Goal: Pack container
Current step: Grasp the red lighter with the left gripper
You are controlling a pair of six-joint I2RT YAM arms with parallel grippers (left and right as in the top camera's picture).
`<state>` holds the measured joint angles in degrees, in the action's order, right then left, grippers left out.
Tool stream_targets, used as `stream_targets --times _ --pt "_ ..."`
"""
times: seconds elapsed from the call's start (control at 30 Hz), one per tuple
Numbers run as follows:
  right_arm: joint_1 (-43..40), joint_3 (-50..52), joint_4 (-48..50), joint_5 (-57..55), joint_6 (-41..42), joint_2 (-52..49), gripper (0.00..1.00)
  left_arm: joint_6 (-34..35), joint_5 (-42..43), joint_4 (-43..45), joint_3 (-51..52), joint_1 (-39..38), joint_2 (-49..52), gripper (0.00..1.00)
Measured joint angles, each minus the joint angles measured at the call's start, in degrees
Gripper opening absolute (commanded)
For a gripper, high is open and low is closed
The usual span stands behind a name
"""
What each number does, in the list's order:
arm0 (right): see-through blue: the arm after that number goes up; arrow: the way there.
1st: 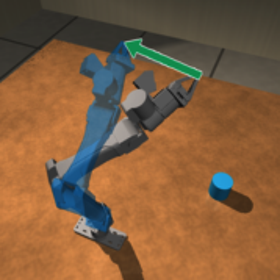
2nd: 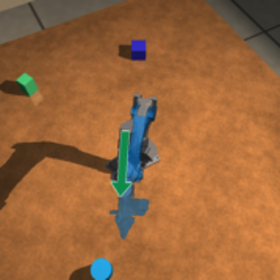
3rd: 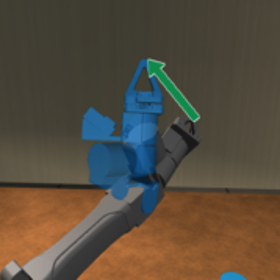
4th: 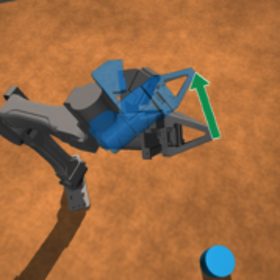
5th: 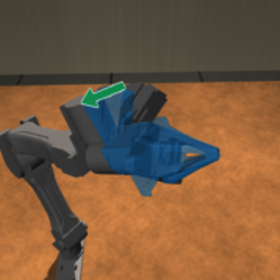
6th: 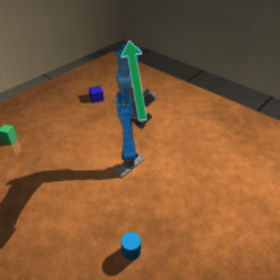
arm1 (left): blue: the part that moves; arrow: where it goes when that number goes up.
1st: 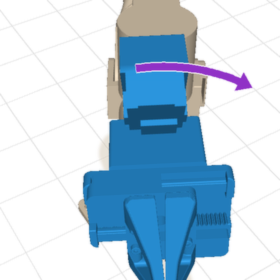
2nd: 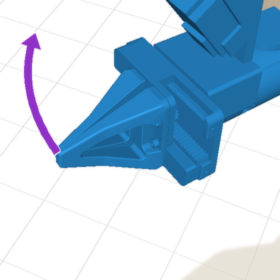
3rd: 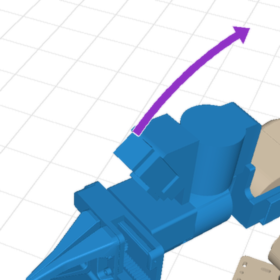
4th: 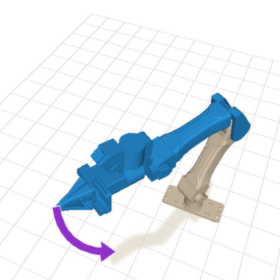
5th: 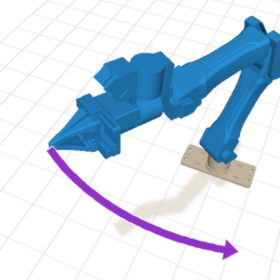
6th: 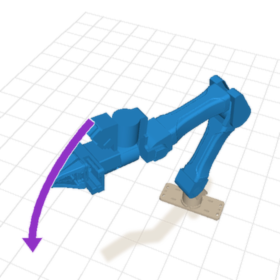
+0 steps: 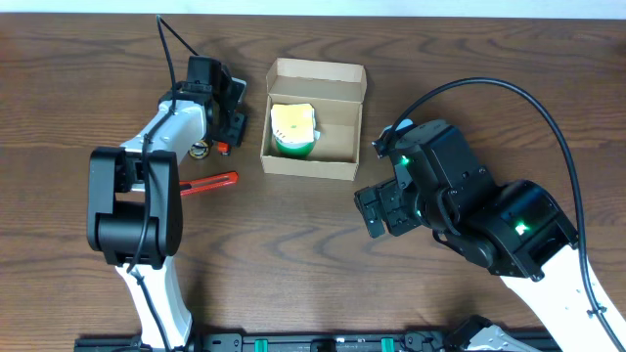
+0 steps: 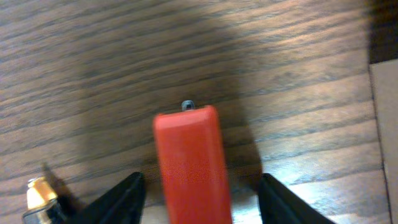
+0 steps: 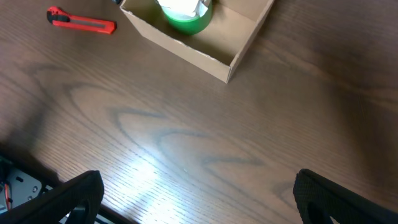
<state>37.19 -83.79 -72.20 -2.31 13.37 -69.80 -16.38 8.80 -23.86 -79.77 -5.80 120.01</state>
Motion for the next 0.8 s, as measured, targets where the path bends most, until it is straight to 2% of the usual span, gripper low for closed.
stream_targets --times 0.2,0.37,0.63,0.8 --pt "0.0 0.0 0.0 0.0 0.0 0.0 0.99 0.2 0.0 -0.4 -0.1 -0.3 0.0 0.24" --pt "0.0 0.0 0.0 0.0 0.0 0.0 0.99 0.3 0.0 -0.8 -0.3 -0.3 0.0 0.06" --pt "0.0 0.0 0.0 0.0 0.0 0.0 0.99 3.3 0.0 -3.5 -2.2 -0.3 0.1 0.06" --pt "0.0 0.0 0.0 0.0 0.0 0.0 0.99 7.1 0.0 -10.1 -11.8 -0.3 0.3 0.06"
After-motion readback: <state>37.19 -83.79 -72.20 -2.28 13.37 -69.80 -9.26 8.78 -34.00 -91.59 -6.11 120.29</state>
